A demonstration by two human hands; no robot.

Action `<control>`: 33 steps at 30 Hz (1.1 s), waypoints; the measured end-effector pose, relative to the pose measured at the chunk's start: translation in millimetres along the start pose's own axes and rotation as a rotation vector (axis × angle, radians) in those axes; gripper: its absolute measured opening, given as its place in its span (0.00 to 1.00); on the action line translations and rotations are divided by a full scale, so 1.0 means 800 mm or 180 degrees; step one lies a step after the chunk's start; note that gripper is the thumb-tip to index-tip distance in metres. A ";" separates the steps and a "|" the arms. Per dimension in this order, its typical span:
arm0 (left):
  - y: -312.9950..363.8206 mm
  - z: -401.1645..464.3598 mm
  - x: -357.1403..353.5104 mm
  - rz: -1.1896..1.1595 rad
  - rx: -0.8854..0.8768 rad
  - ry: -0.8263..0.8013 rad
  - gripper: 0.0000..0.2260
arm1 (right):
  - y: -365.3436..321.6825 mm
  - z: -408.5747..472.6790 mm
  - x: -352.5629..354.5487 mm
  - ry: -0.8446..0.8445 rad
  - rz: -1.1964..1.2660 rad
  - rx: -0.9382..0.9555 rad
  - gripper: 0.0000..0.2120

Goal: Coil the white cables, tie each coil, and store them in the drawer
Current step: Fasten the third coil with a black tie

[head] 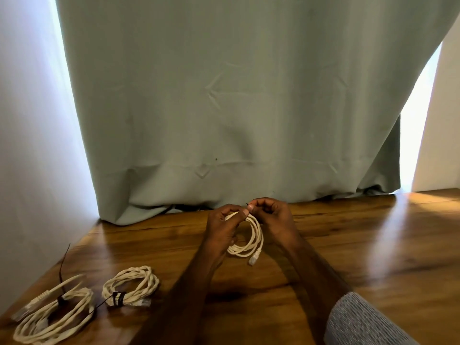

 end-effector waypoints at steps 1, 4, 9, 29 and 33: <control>-0.001 0.000 0.002 0.0029 0.0012 -0.0028 0.04 | 0.000 -0.001 -0.001 -0.0006 0.0020 -0.0040 0.02; 0.000 -0.002 0.002 0.0003 -0.0006 -0.0035 0.03 | 0.000 -0.003 -0.002 -0.0009 0.0145 -0.0173 0.03; -0.002 -0.004 0.004 -0.0210 0.0167 0.0079 0.04 | 0.003 -0.003 0.003 -0.0140 0.0323 -0.0428 0.08; 0.001 -0.013 0.000 -0.0736 0.0491 -0.0107 0.05 | 0.001 0.001 -0.012 0.0469 0.0011 -0.0270 0.04; 0.001 -0.012 -0.006 -0.0741 0.0475 -0.0128 0.05 | 0.010 0.006 -0.013 0.0819 -0.0224 -0.0297 0.06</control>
Point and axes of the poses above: each hand's wrist, its own z-axis towards the middle knuckle, its own x-axis out of the back of the hand, y = z × x, the point moved 1 cm from there along z, towards the middle knuckle, and after that the axes turned 14 degrees about -z, right-handed, at the moved point
